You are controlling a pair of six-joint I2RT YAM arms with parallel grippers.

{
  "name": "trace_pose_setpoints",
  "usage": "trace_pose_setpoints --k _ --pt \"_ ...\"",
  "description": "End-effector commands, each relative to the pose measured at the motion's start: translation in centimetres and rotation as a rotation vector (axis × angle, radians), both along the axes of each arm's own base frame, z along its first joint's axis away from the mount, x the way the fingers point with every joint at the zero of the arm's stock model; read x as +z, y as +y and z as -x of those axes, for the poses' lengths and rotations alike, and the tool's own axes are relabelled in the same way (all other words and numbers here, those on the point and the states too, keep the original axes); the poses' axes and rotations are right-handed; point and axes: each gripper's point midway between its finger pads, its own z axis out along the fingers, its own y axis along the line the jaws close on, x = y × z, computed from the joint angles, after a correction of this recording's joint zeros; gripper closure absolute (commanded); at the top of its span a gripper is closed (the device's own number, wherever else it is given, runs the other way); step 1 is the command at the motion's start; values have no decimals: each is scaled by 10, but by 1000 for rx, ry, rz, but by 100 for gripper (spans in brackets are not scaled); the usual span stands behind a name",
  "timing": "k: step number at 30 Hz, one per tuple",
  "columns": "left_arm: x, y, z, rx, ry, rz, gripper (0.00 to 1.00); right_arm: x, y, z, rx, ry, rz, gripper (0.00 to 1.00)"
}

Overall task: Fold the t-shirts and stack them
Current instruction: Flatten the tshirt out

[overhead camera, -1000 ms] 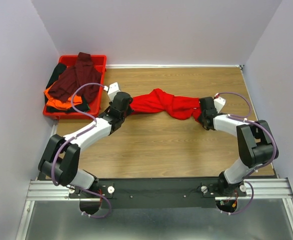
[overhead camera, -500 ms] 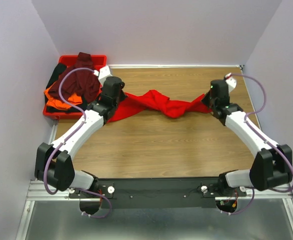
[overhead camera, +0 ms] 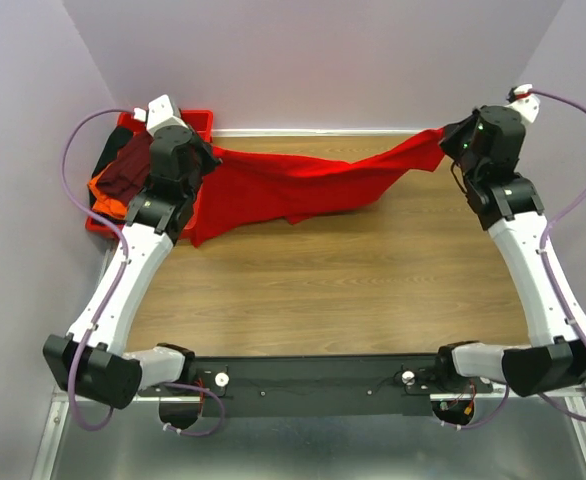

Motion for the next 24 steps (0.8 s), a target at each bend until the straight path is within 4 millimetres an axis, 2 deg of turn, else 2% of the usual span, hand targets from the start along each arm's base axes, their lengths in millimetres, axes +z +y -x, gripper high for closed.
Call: trace_pose_setpoints --k 1,5,8,9,12,13,14,15,16,17,18,20,21,22,23,24 --pt "42 -2 25 -69 -83 11 100 54 -23 36 -64 -88 43 99" --pt "74 -3 46 -104 -160 52 100 107 -28 64 -62 -204 40 100" --pt "90 -4 52 -113 -197 72 100 129 -22 70 -19 -252 34 100" --pt "98 -4 51 -110 -221 82 100 143 -20 72 -9 -282 30 99" --pt "110 -5 36 -93 -247 91 100 143 -10 50 26 -265 29 100" --pt "112 -5 30 -88 -252 86 100 152 -3 46 61 -284 24 100" --pt "112 -6 13 -73 -256 84 100 139 3 22 76 -248 29 100" --pt "106 -8 3 -71 -247 82 100 136 8 10 87 -241 29 100" --pt "113 -9 -5 -71 -268 82 100 146 11 1 96 -269 29 100" --pt "122 -10 -16 -72 -311 88 100 122 15 -31 98 -217 55 100" --pt "115 -14 -36 -75 -305 82 100 123 17 -45 98 -229 62 100" --pt "119 -21 -58 -105 -332 81 100 137 20 -69 97 -277 84 100" --pt "105 -27 -85 -113 -317 73 100 114 25 -101 110 -234 99 100" --pt "129 -27 -94 -120 -369 80 100 116 29 -113 132 -246 103 100" --pt "133 -33 -103 -160 -379 71 100 126 31 -120 140 -273 106 100" --pt "149 -37 -121 -175 -416 68 100 157 31 -120 145 -350 103 100"
